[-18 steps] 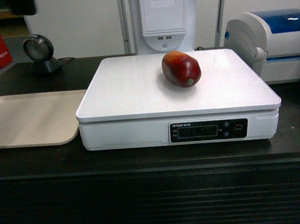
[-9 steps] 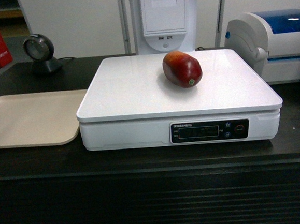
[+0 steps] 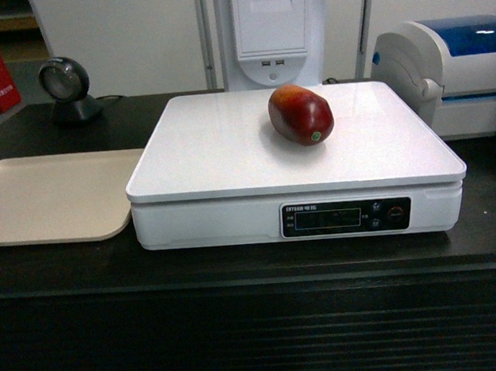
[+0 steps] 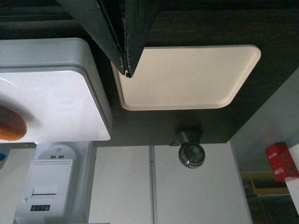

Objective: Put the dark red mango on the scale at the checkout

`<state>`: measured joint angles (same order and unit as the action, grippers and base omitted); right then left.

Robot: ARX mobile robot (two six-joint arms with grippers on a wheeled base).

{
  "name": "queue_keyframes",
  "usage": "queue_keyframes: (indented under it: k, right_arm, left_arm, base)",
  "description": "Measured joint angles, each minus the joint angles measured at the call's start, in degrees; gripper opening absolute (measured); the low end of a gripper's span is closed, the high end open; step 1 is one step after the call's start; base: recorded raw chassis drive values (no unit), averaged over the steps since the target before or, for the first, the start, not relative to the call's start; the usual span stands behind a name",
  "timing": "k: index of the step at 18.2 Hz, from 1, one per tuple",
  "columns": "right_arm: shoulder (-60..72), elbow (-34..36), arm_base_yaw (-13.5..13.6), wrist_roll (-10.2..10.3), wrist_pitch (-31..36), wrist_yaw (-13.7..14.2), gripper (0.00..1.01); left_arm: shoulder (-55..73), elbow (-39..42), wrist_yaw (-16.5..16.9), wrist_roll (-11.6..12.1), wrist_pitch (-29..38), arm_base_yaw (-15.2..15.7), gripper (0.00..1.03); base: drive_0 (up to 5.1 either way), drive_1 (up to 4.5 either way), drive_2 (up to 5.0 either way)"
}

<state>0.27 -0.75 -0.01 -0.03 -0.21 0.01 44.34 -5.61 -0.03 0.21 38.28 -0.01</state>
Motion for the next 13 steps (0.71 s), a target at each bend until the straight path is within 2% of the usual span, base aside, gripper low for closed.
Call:
queue_keyframes:
  k: [7,9,11,13]
  right_arm:
    - [0.0,0.0,0.0,0.0,0.0,0.0,0.98]
    - [0.0,0.0,0.0,0.0,0.0,0.0,0.98]
    - [0.0,0.0,0.0,0.0,0.0,0.0,0.98]
    - [0.0,0.0,0.0,0.0,0.0,0.0,0.98]
  left_arm:
    - [-5.0,1.9,0.0,0.0,-3.4,0.0,0.02]
    - [-9.9,5.1,0.0,0.0,-4.7,0.0,0.02]
    - [-21.8,5.1,0.0,0.0,-16.0,0.0,0.02]
    - [-26.0,5.1,0.0,0.0,-19.9,0.0,0.02]
  base:
    - [0.0,0.00,0.0]
    - [0.0,0.00,0.0]
    - [0.0,0.00,0.0]
    - [0.0,0.00,0.0]
